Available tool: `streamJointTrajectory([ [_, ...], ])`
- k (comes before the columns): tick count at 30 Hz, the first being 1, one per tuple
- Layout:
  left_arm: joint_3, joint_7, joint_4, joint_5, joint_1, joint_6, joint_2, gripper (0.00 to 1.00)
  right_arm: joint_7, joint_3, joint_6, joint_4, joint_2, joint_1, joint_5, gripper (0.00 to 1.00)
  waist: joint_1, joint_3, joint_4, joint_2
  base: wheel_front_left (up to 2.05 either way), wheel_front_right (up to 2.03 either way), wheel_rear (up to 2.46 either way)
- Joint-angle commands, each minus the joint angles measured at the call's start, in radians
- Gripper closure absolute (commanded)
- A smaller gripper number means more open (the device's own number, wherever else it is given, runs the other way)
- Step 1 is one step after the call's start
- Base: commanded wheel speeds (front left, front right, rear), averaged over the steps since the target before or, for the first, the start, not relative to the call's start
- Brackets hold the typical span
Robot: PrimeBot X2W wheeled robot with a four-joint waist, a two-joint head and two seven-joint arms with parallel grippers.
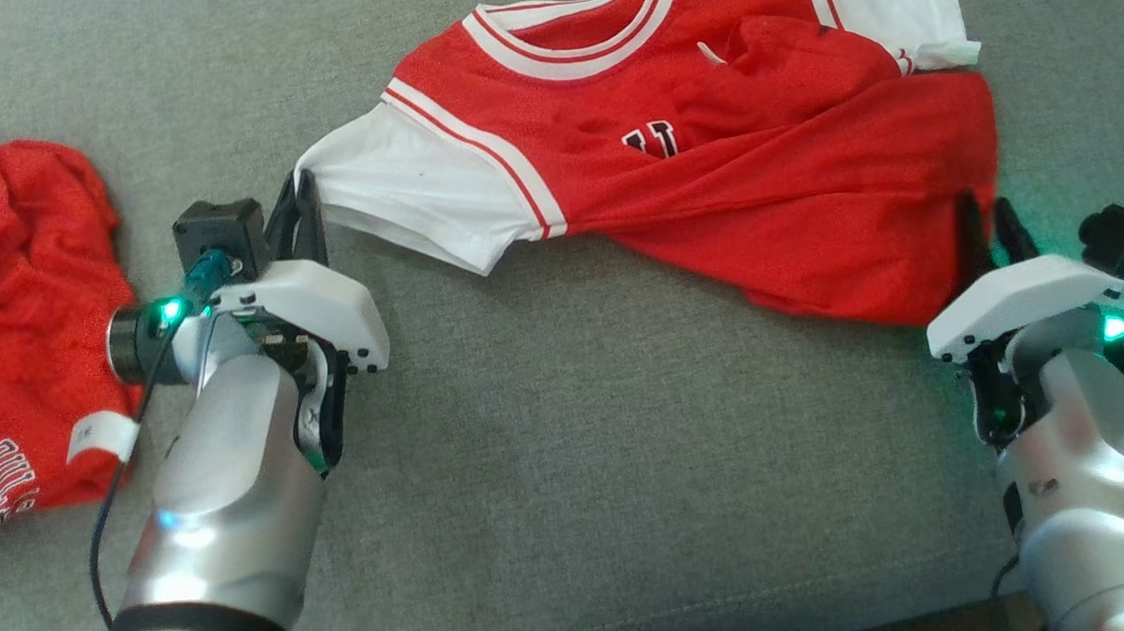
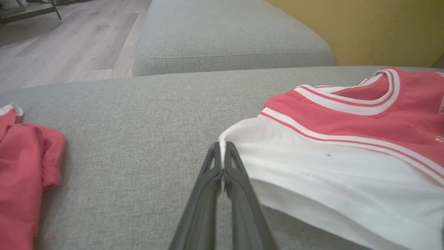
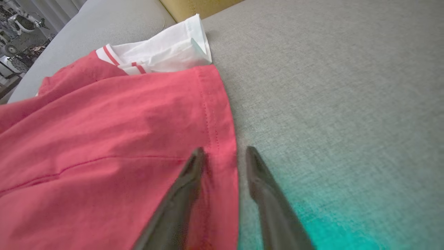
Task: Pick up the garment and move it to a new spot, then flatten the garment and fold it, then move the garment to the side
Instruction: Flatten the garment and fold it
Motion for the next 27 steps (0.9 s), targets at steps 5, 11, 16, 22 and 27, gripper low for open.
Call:
streamJointTrajectory([
  [5,0.025,-0.012,-0.031,0.009,-0.009,-0.003,0.034,1.0,-0.031,0.028,0.002,0.014,-0.002,-0.034,-0.035,1.0,0.0,-0.008,-0.004,0.0,0.0,0.0,0.0],
  [11,0.031,-0.012,-0.032,0.006,0.01,-0.003,0.034,1.0,-0.062,0.017,0.002,-0.025,-0.002,-0.016,-0.13,1.0,0.0,-0.039,-0.012,0.0,0.0,0.0,0.0],
  [16,0.054,-0.012,-0.075,-0.006,0.052,-0.007,0.039,1.0,-0.008,0.062,0.002,-0.185,-0.014,0.024,-0.179,1.0,0.0,-0.096,-0.032,0.0,0.0,0.0,0.0],
  [22,0.093,-0.012,-0.171,-0.027,0.091,-0.016,0.043,1.0,0.139,0.154,0.002,-0.5,-0.099,0.081,-0.108,1.0,0.0,-0.167,-0.039,0.0,0.0,0.0,0.0],
  [27,0.119,-0.012,-0.266,-0.045,0.103,-0.025,0.045,1.0,0.247,0.192,0.002,-0.727,-0.172,0.106,-0.052,1.0,0.0,-0.216,-0.026,0.0,0.0,0.0,0.0],
])
